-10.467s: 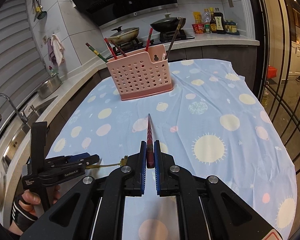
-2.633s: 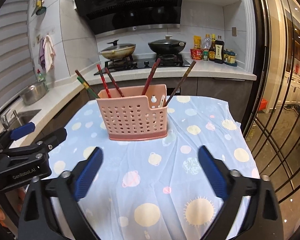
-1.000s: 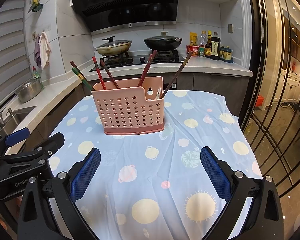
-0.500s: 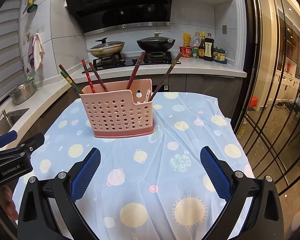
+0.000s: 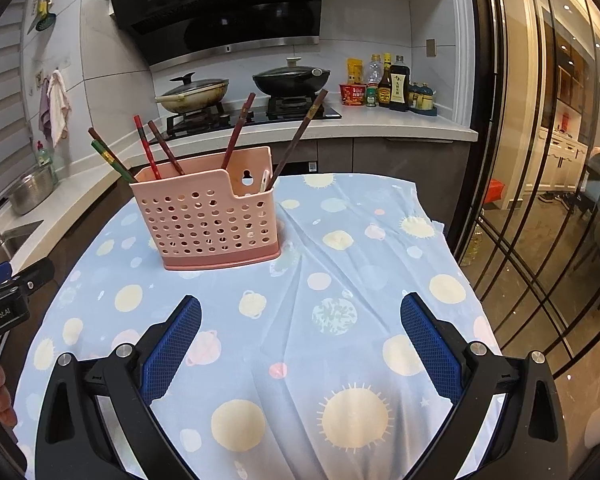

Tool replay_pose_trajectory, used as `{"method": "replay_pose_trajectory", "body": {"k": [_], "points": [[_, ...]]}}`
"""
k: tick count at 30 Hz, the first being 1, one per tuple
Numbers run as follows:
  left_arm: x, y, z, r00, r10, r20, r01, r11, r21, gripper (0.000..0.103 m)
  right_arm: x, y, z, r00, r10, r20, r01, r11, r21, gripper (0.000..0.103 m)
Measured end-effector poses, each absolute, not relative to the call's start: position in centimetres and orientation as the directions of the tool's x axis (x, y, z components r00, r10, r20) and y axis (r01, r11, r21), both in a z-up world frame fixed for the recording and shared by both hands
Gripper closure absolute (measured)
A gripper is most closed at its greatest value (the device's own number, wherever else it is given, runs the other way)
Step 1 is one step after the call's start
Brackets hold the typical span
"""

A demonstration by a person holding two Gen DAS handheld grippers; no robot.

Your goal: Organize utensils

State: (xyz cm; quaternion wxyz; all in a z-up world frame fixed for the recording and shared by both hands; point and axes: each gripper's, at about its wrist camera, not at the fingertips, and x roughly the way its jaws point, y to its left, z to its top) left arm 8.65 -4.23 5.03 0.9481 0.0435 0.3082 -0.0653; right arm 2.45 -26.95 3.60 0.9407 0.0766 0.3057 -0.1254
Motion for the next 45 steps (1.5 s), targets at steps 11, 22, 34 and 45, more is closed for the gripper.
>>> {"method": "replay_pose_trajectory", "body": {"k": [11,22,34,45], "points": [[8.6,-4.1,5.0,0.804,-0.100,-0.586,0.140,0.990,0.023,0.007,2.5,-27.2,3.6,0.780,-0.195,-0.595,0.286,0.956,0.063,0.007],[8.9,-3.7,4.9,0.817,-0.060,-0.573,0.105,0.993,0.047,0.007,2.4,-27.6,3.2,0.776,-0.200,-0.598,0.292,0.954,0.061,0.007],[9.1,-3.4,4.9,0.818,-0.047,-0.573,0.096,0.994,0.057,0.007,2.4,-28.1,3.2,0.775,-0.207,-0.597,0.301,0.952,0.061,0.007],[9.0,-3.3,4.9,0.821,-0.052,-0.568,0.101,0.993,0.054,0.007,2.3,-28.2,3.3,0.779,-0.211,-0.590,0.304,0.951,0.061,0.007]]}}
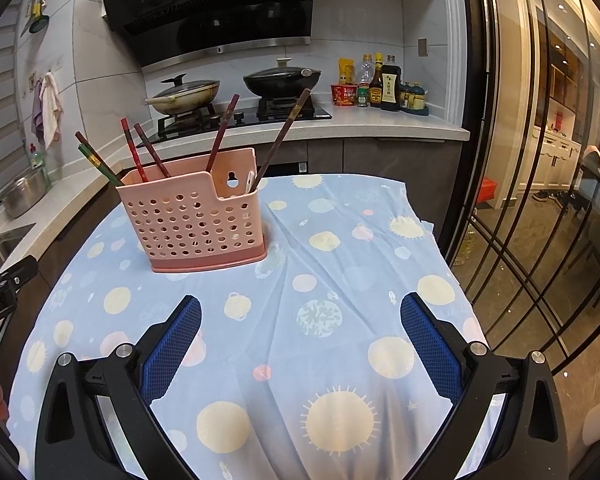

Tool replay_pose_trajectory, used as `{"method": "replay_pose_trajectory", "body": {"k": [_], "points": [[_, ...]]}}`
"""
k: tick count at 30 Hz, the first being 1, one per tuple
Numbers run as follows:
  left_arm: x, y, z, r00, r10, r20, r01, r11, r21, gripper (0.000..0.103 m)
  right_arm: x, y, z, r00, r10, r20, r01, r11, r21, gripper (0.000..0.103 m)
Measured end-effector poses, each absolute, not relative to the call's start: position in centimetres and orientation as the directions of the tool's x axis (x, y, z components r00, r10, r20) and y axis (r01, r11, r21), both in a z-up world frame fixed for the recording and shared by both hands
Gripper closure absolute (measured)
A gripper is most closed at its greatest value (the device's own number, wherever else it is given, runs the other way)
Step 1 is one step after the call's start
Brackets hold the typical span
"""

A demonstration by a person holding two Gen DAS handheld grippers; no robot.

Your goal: Organize utensils

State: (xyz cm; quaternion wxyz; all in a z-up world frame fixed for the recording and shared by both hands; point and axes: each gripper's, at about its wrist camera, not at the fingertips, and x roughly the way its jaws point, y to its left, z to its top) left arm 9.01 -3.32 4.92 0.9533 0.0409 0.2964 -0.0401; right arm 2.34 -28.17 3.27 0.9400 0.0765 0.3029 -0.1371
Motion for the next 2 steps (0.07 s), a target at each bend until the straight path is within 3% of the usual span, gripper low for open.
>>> {"method": "replay_pose_trajectory", "body": {"k": [2], "points": [[8.99,-3.30,4.91,0.822,-0.056,-0.567,0.105,0.993,0.054,0.007,2.33,-28.19,3.24,0.780,-0.214,-0.589,0.307,0.950,0.061,0.007]]}}
